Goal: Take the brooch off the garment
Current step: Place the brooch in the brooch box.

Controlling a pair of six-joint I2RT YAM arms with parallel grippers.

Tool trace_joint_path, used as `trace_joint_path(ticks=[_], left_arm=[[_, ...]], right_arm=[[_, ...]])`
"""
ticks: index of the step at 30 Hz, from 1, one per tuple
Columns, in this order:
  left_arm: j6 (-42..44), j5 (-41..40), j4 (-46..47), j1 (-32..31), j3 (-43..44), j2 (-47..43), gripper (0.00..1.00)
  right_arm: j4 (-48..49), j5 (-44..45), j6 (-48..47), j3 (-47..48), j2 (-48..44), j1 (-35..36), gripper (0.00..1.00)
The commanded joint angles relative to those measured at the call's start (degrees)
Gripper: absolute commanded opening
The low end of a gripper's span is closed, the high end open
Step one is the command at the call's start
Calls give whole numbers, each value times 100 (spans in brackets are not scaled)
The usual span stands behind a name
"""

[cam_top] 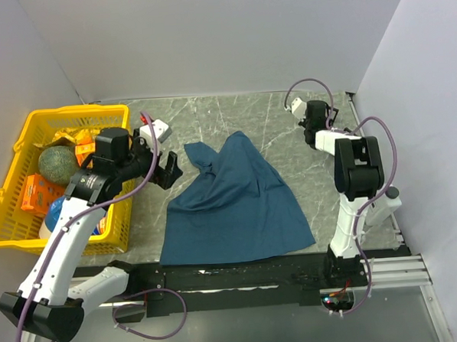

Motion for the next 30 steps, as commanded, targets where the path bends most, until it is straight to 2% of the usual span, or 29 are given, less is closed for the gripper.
trace_joint_path(ticks=[1,15,30], left_arm=[[-23,308,158,142,52,-128,96],[4,590,167,301,35,-49,96],[-5,801,167,476,79,39,96]], right_arm=[[735,84,-115,387,148,-86,0],[770,75,-229,1020,930,-95,0],[859,-22,-264,1222,1221,-95,0]])
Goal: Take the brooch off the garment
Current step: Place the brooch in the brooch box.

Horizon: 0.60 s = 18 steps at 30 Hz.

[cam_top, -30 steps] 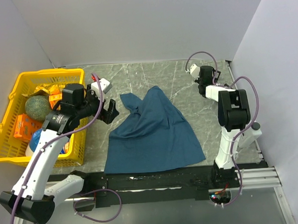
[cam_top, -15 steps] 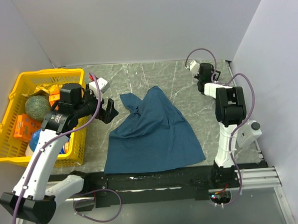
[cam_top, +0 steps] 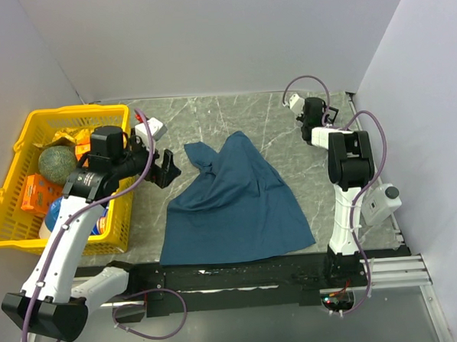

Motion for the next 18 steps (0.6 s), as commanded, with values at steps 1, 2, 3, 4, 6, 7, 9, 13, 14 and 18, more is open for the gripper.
trace_joint_path(ticks=[1,2,3,4,6,7,9,13,14,18], left_arm=[[-5,219,156,77,72,-16,96],[4,228,164,77,72,-16,96],[-5,246,156,94,72,-16,96],[-5,246,156,94,72,-24,96],[-14,263,156,129,72,-33,96],[-14,289,147,138,81,-33,96],[-14,307,147,164,81,-33,96],[-5,360,129,200,90,-42,96],[-14,386,129,217,98,-42,96],[-23,439,129,270,99,-33,96]], right_arm=[[277,2,-59,305,139,-32,0],[268,2,-59,313,156,-32,0],[225,-6,-50,348,165,-32,0],[216,-15,-41,366,183,-32,0],[198,-24,-50,384,192,-32,0],[189,-24,-50,392,200,-32,0],[172,2,-67,436,253,-32,0],[128,2,-76,480,315,-32,0],[128,-6,-76,472,324,-32,0],[189,20,-111,472,376,-32,0]])
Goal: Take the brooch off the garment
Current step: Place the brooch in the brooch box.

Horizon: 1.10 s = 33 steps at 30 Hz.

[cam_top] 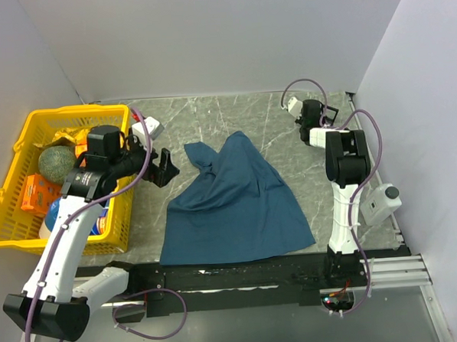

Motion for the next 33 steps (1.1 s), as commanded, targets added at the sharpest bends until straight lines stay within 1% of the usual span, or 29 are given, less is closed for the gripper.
trace_joint_path(ticks=[1,14,15,16,33], left_arm=[[-12,205,138,82,99,-44,96],[-38,346,164,179,63,-35,96],[-38,355,164,196,63,-35,96],[-38,363,164,196,72,-35,96],[-47,478,173,284,55,-44,96]], right_arm=[[237,35,-37,209,5,-23,0],[211,79,-28,341,119,-23,0],[185,88,-11,376,128,-171,0],[159,88,-2,394,137,-172,0],[71,-61,-2,288,137,-172,0]])
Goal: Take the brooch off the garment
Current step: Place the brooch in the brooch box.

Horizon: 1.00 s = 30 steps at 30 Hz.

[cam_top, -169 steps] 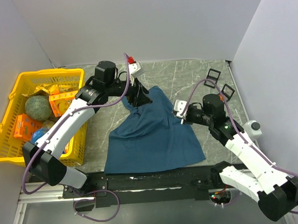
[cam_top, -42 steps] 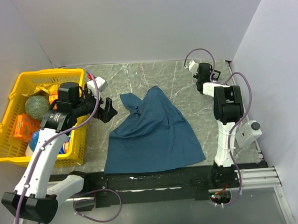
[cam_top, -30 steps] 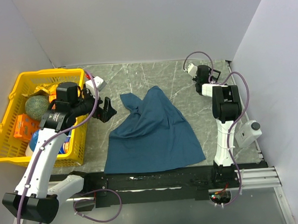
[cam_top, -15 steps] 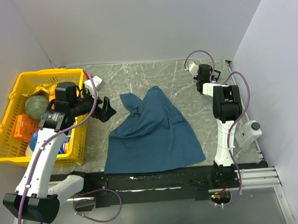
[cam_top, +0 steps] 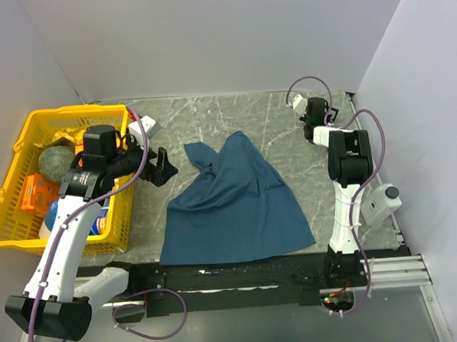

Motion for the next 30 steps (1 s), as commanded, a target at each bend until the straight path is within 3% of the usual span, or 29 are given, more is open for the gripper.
trace_joint_path(ticks=[1,24,30], left_arm=[[-36,178,165,48,46,-44,96],[-53,301,252,162,-68,-123,96],[-62,354,252,189,-60,-123,96]], right_arm=[[60,-112,22,159,97,-2,0],[-152,-261,-4,124,141,25,0],[-134,-253,13,107,150,42,4]])
